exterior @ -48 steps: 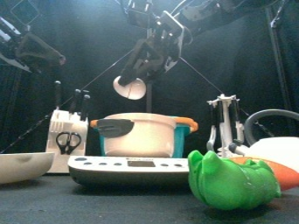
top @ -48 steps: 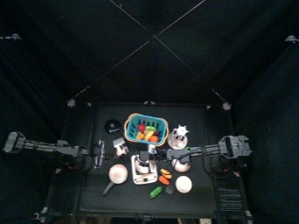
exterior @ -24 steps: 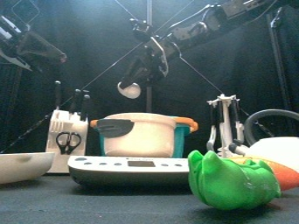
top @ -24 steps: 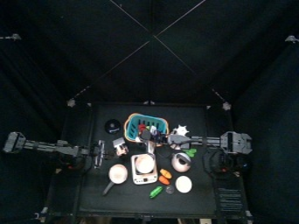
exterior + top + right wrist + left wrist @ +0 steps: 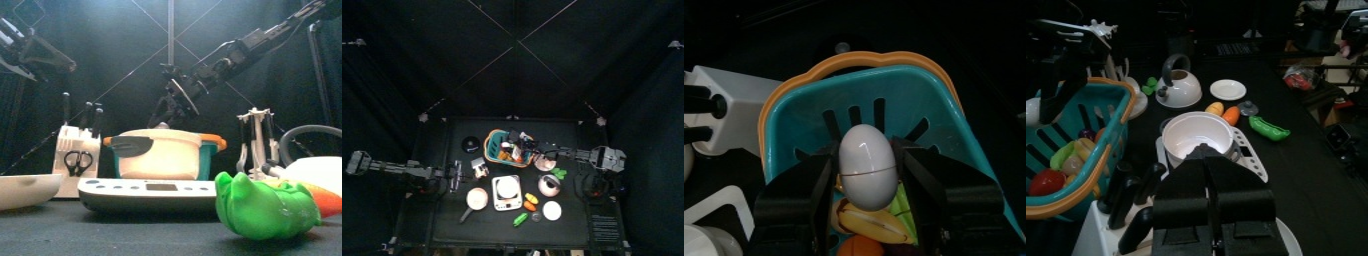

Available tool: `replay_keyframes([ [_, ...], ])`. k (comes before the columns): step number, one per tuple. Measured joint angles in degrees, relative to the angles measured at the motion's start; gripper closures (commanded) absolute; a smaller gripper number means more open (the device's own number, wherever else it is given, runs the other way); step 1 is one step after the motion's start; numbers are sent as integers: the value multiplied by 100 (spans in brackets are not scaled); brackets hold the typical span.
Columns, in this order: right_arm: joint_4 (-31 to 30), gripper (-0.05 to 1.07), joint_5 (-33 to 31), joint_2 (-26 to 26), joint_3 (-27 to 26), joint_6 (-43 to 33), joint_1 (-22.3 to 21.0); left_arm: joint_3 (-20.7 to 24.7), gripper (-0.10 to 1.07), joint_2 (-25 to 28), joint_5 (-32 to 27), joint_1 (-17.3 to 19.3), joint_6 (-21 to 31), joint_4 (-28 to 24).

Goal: Place egg into basket

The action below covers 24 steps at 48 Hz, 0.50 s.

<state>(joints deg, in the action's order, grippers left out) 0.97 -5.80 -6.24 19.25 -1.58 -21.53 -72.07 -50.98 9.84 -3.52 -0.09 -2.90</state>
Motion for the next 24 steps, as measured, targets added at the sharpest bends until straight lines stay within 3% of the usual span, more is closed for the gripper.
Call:
replay_keyframes([
  [11,44,8,0,-26,0,0,0,0,99,0,0,0,0,0],
  [24,35,5,9,-26,9,0,-9,0,99,0,0,0,0,-9],
])
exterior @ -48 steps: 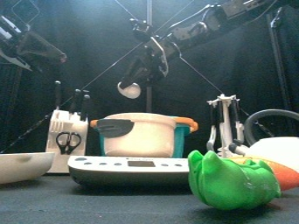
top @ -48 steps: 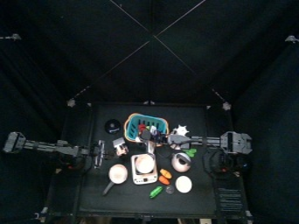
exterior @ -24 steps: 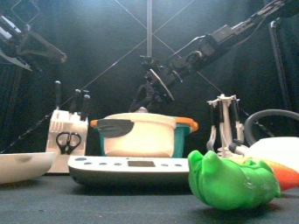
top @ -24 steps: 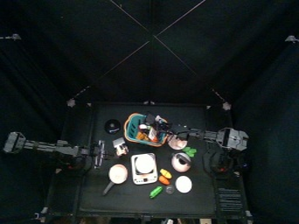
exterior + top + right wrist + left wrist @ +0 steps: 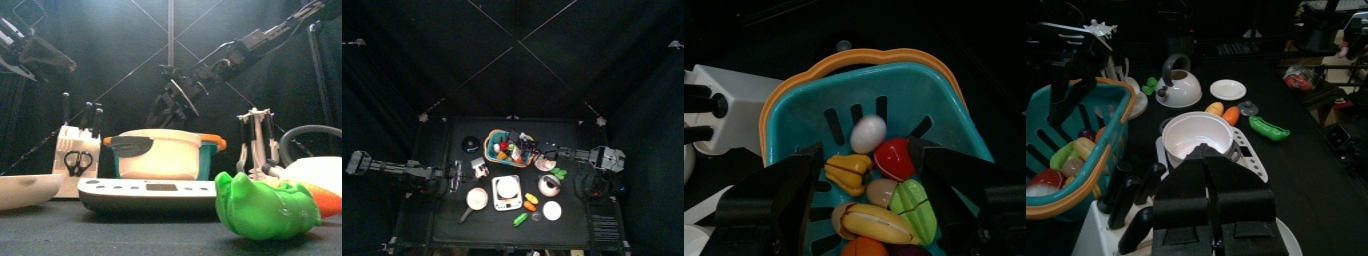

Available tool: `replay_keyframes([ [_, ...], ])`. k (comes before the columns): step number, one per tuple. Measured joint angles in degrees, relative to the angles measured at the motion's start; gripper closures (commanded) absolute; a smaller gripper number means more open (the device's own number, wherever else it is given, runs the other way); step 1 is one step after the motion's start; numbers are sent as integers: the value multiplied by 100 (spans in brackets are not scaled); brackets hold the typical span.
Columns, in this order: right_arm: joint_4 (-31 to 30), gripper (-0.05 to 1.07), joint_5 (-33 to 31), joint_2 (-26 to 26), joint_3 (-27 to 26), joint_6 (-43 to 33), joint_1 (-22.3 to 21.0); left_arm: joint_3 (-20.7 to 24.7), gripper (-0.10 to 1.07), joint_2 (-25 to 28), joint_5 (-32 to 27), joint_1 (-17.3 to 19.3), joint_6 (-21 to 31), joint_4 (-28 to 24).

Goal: Place egg into basket

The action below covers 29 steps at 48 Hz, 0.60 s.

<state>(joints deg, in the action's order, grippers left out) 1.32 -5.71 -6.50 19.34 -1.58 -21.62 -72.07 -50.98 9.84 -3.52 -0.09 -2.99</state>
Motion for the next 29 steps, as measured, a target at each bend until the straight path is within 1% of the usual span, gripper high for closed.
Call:
replay_keyframes([
  [13,-44,5,-26,0,0,9,26,0,99,0,0,9,9,9],
  [29,-97,5,-220,0,9,18,123,0,99,0,0,9,0,9],
])
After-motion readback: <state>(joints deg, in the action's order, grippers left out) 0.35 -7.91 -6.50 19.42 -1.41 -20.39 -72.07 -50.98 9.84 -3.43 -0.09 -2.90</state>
